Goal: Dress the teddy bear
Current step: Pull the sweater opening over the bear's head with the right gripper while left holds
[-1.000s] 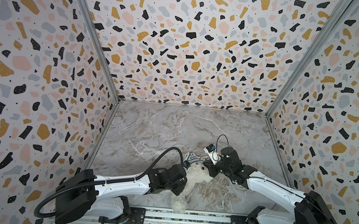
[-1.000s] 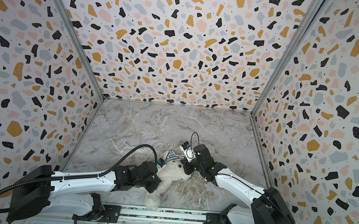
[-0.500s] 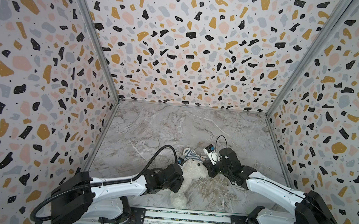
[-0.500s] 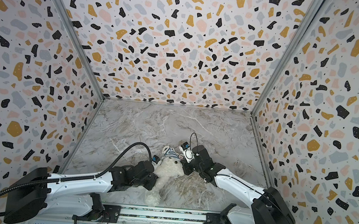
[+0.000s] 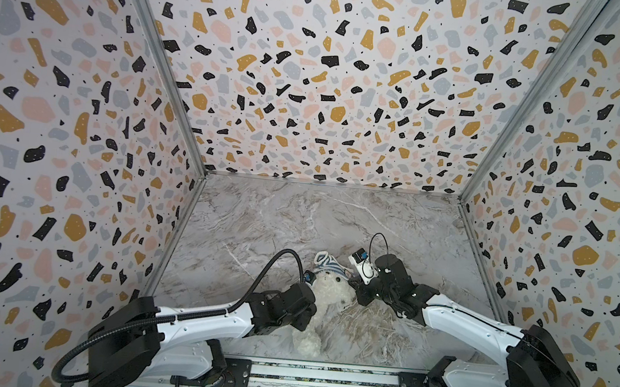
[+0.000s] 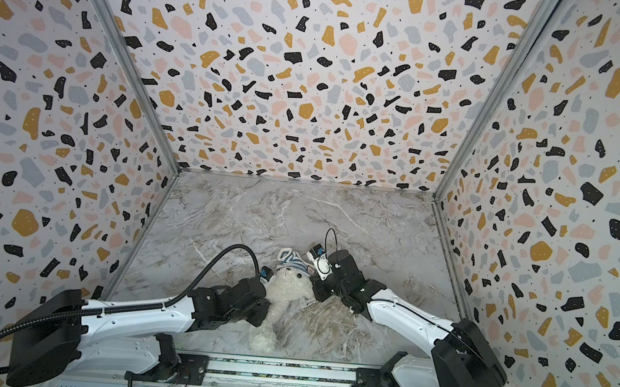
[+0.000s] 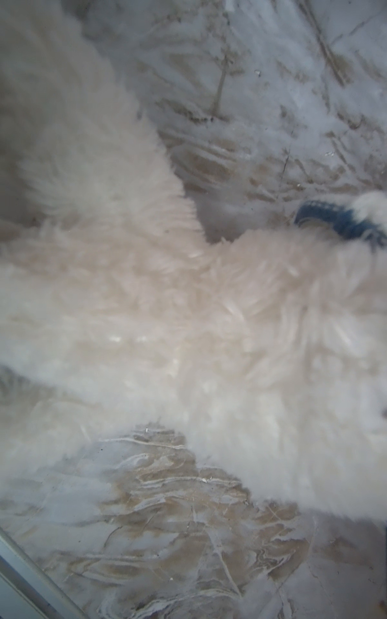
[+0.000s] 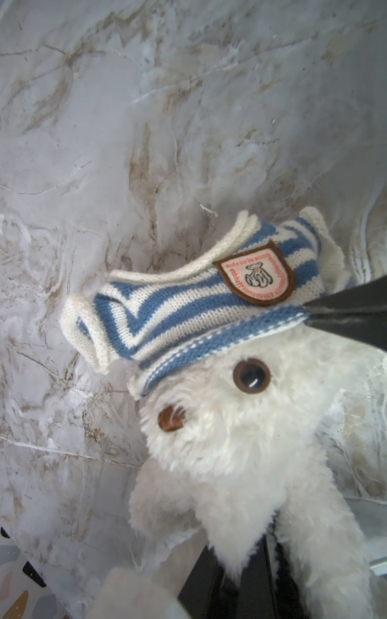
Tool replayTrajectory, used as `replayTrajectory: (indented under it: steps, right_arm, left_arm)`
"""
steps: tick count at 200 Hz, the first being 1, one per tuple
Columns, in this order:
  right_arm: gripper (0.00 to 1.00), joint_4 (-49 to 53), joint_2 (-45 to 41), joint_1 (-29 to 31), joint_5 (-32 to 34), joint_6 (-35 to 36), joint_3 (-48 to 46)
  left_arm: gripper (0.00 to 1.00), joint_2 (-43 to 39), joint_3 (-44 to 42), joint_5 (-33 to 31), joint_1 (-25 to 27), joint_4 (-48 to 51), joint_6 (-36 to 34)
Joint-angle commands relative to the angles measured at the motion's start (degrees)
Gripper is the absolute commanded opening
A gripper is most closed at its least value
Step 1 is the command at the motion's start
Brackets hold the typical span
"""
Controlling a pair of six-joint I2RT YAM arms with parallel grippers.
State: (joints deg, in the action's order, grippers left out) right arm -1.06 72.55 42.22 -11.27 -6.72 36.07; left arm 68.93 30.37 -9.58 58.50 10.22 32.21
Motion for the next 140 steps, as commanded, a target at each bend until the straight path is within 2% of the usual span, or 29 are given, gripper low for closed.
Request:
replayTrajectory:
  steps: [1,40,79,105,140]
  right_arm:
    - [0.00,-0.55,0.42,1.30,-2.16,-1.25,2.71]
    - [0.00,-0.26,0.89,3.17,-2.15,-2.32,3.97]
    - [0.01,-2.58,-0.08,4.56,-5.25,-5.30,3.47]
    - [0.02,-1.83,-0.30,5.98,-4.22,-5.54,4.65]
    - [0.04,0.18,-1.54,7.44,-3.09,-4.34,7.71]
  left_arm:
    - [0.00,0.04,0.18,-2.18,-0.57,-3.08,-0.42]
    - [0.00,-2.77,-2.81,-4.72,-0.58,-7.49,-1.79]
    - [0.00,-5.33,-6.55,-8.67,-0.19,-13.02,-3.87]
    - [0.00,-10.60,-10.13,-13.39,2.42,-17.62,-7.16]
    - [0.00,-15.86,-11.41,-16.63,2.78,-19.75,-10.65]
